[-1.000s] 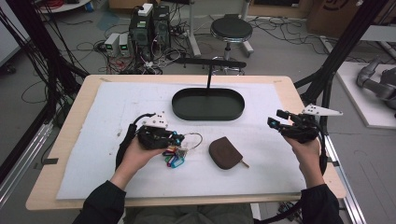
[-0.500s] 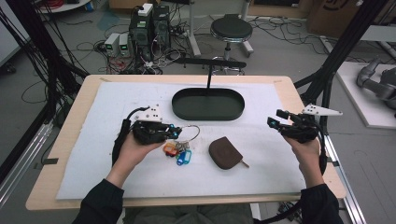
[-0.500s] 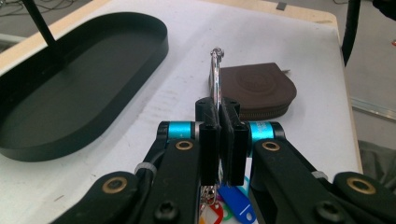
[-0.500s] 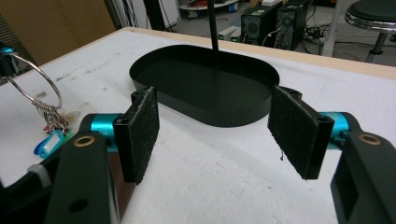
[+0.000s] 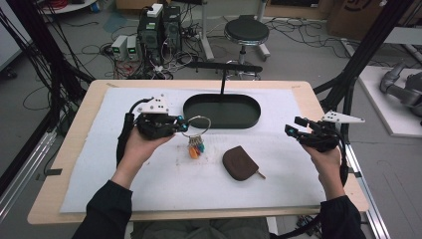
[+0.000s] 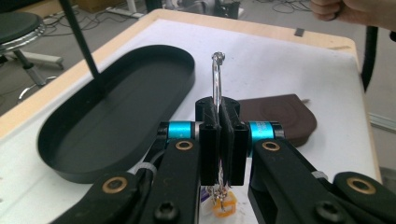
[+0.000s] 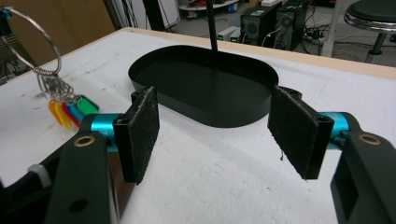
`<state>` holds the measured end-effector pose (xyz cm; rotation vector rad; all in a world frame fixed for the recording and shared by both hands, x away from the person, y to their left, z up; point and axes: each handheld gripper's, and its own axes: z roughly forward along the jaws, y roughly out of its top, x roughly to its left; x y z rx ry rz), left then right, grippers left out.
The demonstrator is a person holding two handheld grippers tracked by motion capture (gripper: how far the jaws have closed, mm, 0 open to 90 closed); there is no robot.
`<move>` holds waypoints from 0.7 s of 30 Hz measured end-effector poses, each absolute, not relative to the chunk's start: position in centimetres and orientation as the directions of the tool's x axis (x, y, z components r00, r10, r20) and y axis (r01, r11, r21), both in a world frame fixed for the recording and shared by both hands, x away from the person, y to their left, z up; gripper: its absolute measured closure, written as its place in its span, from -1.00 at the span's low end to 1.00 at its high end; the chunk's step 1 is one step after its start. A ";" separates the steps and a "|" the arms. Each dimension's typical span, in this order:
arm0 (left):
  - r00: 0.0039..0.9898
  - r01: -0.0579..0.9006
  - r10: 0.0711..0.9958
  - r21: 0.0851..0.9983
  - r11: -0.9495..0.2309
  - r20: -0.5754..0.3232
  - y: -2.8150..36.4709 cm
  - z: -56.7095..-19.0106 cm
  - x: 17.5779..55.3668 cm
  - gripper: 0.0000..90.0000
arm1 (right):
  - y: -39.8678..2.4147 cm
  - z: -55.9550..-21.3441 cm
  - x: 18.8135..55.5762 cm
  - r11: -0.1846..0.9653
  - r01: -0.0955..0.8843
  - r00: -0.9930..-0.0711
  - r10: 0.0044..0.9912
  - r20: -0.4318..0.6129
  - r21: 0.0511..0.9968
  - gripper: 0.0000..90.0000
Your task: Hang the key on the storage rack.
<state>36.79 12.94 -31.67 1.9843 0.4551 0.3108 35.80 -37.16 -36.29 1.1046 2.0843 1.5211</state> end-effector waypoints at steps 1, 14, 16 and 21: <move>0.895 0.180 0.446 0.900 -0.398 0.019 12.9 -31.7 36.8 0.92 | -37.2 -36.3 35.8 0.128 0.390 -0.643 0.746 0.171 0.912 -0.23; 0.856 0.193 0.516 0.915 -0.355 0.020 13.8 -30.4 39.5 0.93 | -37.1 -36.3 35.8 0.129 0.394 -0.645 0.744 0.173 0.910 -0.23; 0.853 0.189 0.521 0.918 -0.349 0.022 13.8 -30.2 40.0 0.92 | -37.0 -36.3 35.9 0.132 0.393 -0.646 0.744 0.171 0.910 -0.23; 0.844 0.191 0.535 0.914 -0.359 0.033 13.3 -29.3 41.5 0.93 | -36.9 -36.4 35.9 0.132 0.395 -0.646 0.743 0.173 0.909 -0.23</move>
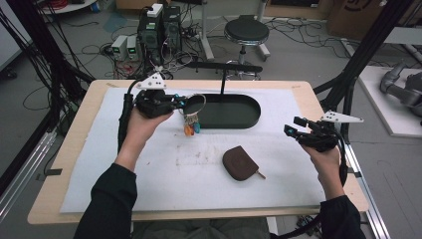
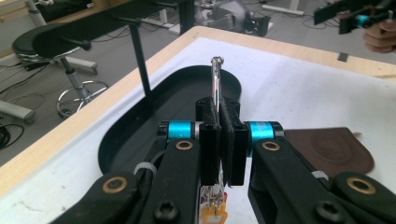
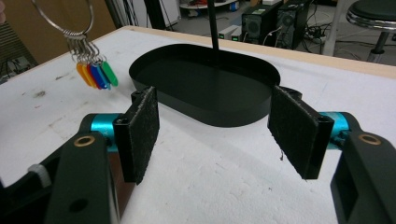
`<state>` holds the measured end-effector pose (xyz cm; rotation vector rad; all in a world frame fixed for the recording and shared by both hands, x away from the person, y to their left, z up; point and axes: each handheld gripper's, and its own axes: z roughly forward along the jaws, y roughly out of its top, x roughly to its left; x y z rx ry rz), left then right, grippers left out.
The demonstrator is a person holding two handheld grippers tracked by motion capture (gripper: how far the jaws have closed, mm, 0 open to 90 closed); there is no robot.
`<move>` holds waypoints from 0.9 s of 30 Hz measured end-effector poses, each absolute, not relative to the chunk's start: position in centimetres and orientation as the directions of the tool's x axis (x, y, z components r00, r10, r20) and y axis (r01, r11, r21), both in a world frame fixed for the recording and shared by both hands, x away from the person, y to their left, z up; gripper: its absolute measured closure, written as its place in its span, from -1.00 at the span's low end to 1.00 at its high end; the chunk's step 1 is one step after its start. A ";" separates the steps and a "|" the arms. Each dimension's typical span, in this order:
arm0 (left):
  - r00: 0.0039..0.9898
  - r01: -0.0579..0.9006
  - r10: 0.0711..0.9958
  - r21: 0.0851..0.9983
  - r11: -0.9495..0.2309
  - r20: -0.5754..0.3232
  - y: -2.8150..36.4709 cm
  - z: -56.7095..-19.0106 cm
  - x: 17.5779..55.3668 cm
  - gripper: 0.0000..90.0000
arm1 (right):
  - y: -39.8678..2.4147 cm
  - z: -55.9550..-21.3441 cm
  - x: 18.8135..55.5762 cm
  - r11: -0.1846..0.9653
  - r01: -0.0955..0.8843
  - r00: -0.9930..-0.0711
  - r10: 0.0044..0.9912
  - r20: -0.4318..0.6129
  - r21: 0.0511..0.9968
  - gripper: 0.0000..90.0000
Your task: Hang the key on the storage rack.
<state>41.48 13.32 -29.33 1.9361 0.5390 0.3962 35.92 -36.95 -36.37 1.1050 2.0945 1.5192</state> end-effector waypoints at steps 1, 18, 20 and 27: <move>0.841 0.190 0.539 0.914 -0.358 0.036 13.2 -29.1 41.9 0.93 | -36.8 -36.4 35.9 0.135 0.395 -0.648 0.742 0.171 0.908 -0.23; 0.796 0.219 0.605 0.924 -0.315 0.018 11.5 -28.3 47.8 0.93 | -36.9 -36.2 35.6 0.128 0.390 -0.652 0.737 0.176 0.912 -0.23; 0.788 0.227 0.615 0.922 -0.313 0.015 11.5 -28.5 48.3 0.93 | -36.9 -36.3 35.6 0.130 0.393 -0.653 0.737 0.176 0.911 -0.23; 0.773 0.240 0.635 0.928 -0.285 -0.005 11.5 -28.8 49.5 0.93 | -37.0 -36.3 35.6 0.128 0.395 -0.651 0.738 0.179 0.910 -0.23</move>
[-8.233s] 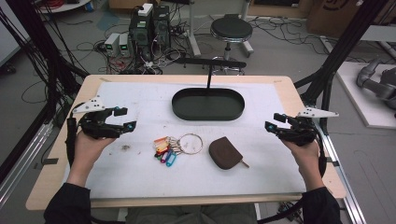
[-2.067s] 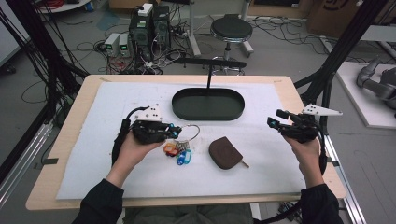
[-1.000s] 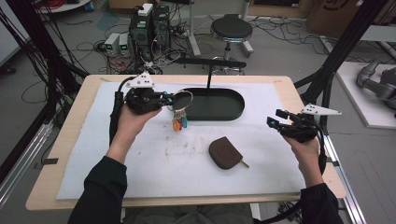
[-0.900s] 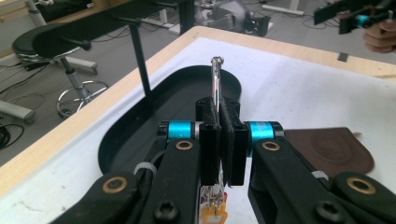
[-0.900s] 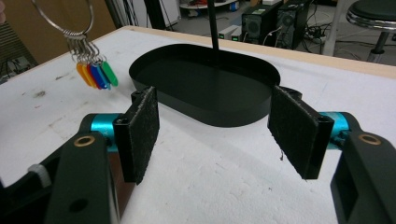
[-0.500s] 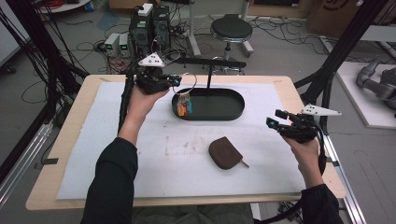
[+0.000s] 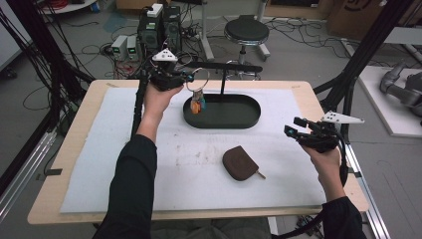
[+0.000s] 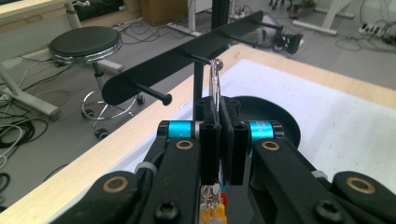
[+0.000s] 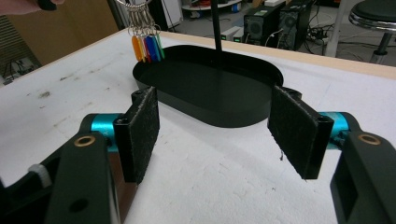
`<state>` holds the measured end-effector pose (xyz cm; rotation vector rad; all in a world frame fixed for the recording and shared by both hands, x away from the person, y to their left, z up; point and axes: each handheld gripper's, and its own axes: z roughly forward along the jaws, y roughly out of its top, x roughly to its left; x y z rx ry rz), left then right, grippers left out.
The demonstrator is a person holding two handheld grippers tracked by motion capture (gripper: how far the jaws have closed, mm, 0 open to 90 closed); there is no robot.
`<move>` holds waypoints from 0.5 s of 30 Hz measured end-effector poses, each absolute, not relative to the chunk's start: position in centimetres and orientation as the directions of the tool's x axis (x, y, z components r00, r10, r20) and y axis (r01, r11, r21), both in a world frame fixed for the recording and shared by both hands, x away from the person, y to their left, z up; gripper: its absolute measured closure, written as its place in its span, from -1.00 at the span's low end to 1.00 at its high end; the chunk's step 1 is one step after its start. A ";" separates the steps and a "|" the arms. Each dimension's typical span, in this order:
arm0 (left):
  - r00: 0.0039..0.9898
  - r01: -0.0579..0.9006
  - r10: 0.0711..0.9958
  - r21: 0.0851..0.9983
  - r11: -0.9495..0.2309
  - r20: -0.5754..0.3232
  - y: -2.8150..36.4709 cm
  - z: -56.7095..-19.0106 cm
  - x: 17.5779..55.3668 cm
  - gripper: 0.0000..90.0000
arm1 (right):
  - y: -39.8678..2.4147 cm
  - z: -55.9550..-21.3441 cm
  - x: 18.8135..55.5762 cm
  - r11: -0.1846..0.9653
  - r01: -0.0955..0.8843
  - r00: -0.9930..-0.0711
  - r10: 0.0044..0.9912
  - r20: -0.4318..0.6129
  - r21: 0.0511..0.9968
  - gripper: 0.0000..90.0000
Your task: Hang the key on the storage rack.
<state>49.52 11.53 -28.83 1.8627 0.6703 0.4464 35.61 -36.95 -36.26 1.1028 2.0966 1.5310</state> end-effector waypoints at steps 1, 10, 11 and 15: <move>0.770 0.240 0.638 0.929 -0.282 -0.005 11.6 -28.8 49.7 0.93 | -37.0 -36.3 35.6 0.128 0.396 -0.652 0.737 0.180 0.909 -0.23; 0.753 0.260 0.657 0.936 -0.237 -0.043 12.0 -29.5 50.6 0.93 | -37.1 -36.2 35.5 0.124 0.389 -0.652 0.737 0.178 0.913 -0.23; 0.752 0.262 0.658 0.935 -0.237 -0.044 12.0 -29.6 50.7 0.93 | -37.1 -36.2 35.5 0.124 0.389 -0.652 0.737 0.178 0.913 -0.23; 0.747 0.273 0.662 0.933 -0.233 -0.053 12.1 -29.9 51.0 0.93 | -37.1 -36.2 35.5 0.123 0.391 -0.652 0.737 0.179 0.912 -0.23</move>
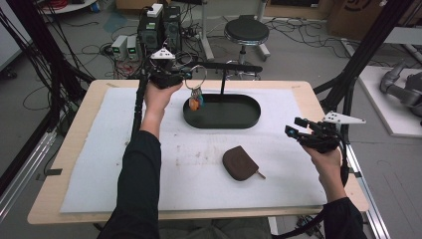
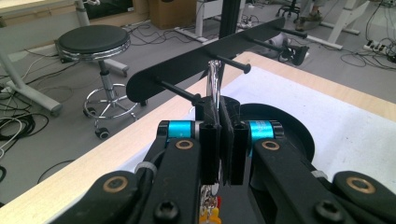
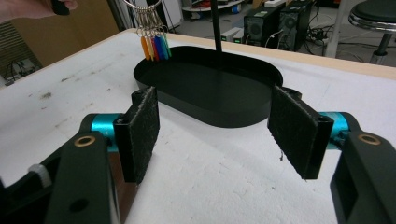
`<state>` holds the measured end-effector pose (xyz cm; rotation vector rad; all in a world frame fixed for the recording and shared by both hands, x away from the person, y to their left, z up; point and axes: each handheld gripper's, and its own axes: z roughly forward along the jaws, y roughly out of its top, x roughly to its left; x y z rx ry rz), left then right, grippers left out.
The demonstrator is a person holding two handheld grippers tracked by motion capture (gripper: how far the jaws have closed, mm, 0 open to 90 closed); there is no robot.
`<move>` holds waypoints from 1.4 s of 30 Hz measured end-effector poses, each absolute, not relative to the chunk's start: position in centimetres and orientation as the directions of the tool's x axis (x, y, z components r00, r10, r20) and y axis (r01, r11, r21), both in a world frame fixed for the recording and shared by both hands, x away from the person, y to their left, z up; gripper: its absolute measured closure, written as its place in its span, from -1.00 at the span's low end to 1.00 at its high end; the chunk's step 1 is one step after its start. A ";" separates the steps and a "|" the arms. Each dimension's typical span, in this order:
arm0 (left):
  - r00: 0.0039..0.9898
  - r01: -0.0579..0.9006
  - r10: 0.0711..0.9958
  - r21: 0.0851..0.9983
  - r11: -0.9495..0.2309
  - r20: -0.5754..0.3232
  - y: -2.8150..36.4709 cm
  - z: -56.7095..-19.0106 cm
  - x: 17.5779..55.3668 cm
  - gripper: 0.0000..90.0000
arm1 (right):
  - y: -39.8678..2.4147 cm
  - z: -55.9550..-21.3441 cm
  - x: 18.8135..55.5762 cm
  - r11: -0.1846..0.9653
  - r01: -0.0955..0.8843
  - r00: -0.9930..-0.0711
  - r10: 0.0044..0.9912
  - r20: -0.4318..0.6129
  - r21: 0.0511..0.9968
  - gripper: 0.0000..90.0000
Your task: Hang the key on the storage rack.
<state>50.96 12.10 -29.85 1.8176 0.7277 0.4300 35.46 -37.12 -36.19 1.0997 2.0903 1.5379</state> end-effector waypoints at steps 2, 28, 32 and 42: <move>0.748 0.279 0.660 0.934 -0.224 -0.066 12.2 -30.0 51.1 0.93 | -37.1 -36.2 35.5 0.124 0.391 -0.652 0.737 0.179 0.912 -0.23; 0.706 0.328 0.691 0.936 -0.125 -0.155 13.6 -32.2 51.9 0.92 | -37.4 -36.2 35.3 0.133 0.389 -0.648 0.743 0.168 0.912 -0.22; 0.697 0.324 0.703 0.937 -0.131 -0.143 13.4 -32.3 51.8 0.91 | -37.5 -36.3 35.3 0.132 0.390 -0.647 0.744 0.169 0.911 -0.22; 0.657 0.336 0.737 0.936 -0.101 -0.157 13.7 -32.5 51.6 0.58 | -37.6 -36.4 35.3 0.132 0.394 -0.642 0.748 0.169 0.910 -0.22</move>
